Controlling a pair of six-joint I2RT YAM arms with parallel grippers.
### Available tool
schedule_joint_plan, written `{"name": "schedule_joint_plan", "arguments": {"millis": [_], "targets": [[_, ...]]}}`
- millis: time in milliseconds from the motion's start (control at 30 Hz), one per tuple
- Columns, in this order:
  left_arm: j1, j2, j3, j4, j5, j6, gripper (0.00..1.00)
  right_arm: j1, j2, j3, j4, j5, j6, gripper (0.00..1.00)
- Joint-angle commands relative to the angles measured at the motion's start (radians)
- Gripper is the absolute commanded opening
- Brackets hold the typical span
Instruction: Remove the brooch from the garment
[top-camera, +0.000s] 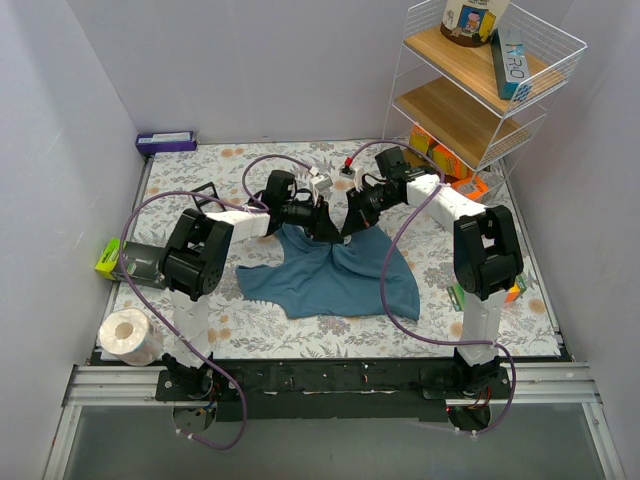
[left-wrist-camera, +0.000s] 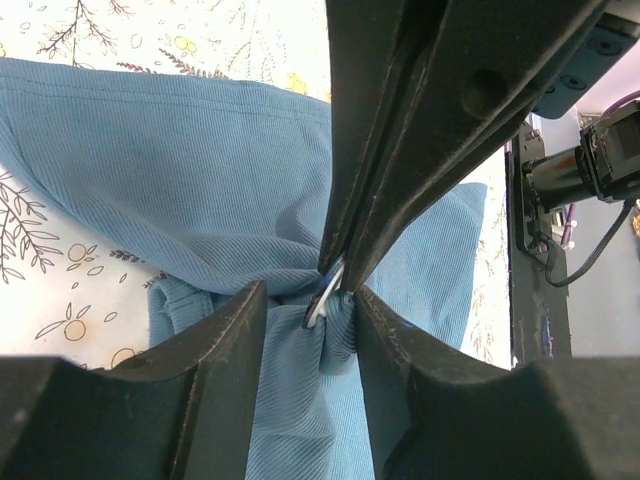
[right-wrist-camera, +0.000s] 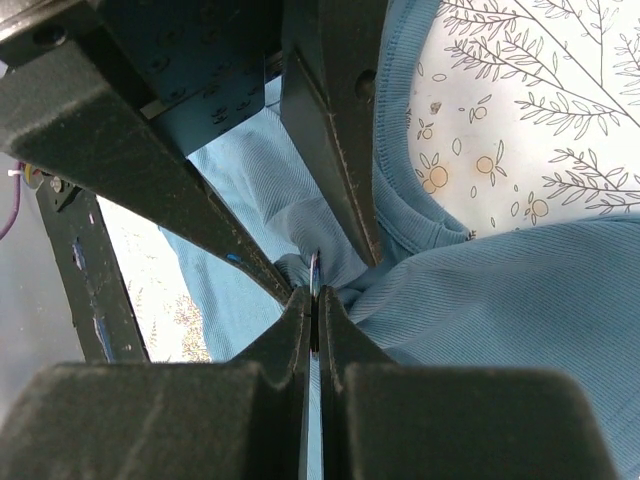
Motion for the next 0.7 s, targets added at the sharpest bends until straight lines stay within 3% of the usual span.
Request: {"name": "schedule_joint_plan", "arguments": {"millis": [0, 167, 300, 433, 500, 567, 600, 667], "targets": [[-0.019, -0.066, 0.04, -0.017, -0.041, 0.039, 0.36, 0.005, 0.004, 0.001, 0.006, -0.054, 0.036, 0.01], [-0.029, -0.06, 0.054, -0.031, -0.171, 0.022, 0.13, 0.005, 0.008, 0.006, 0.002, -0.067, 0.041, 0.01], [-0.025, -0.042, 0.067, 0.011, -0.219, -0.065, 0.06, 0.005, 0.004, -0.003, 0.005, -0.07, 0.039, 0.01], [-0.003, -0.009, 0.046, 0.126, -0.14, -0.245, 0.0, 0.007, -0.001, -0.003, 0.003, -0.069, 0.038, 0.01], [0.003, -0.003, 0.006, 0.248, 0.001, -0.324, 0.0, 0.005, -0.007, 0.0, 0.008, -0.064, 0.036, 0.01], [0.007, -0.005, -0.044, 0.358, 0.066, -0.381, 0.0, -0.006, -0.016, 0.012, 0.029, -0.052, 0.044, 0.15], [0.01, -0.014, -0.087, 0.43, 0.101, -0.47, 0.0, -0.035, -0.037, 0.03, 0.043, -0.063, 0.05, 0.28], [0.02, -0.032, -0.15, 0.517, 0.088, -0.525, 0.0, -0.059, -0.073, 0.038, 0.054, -0.084, 0.042, 0.34]]}}
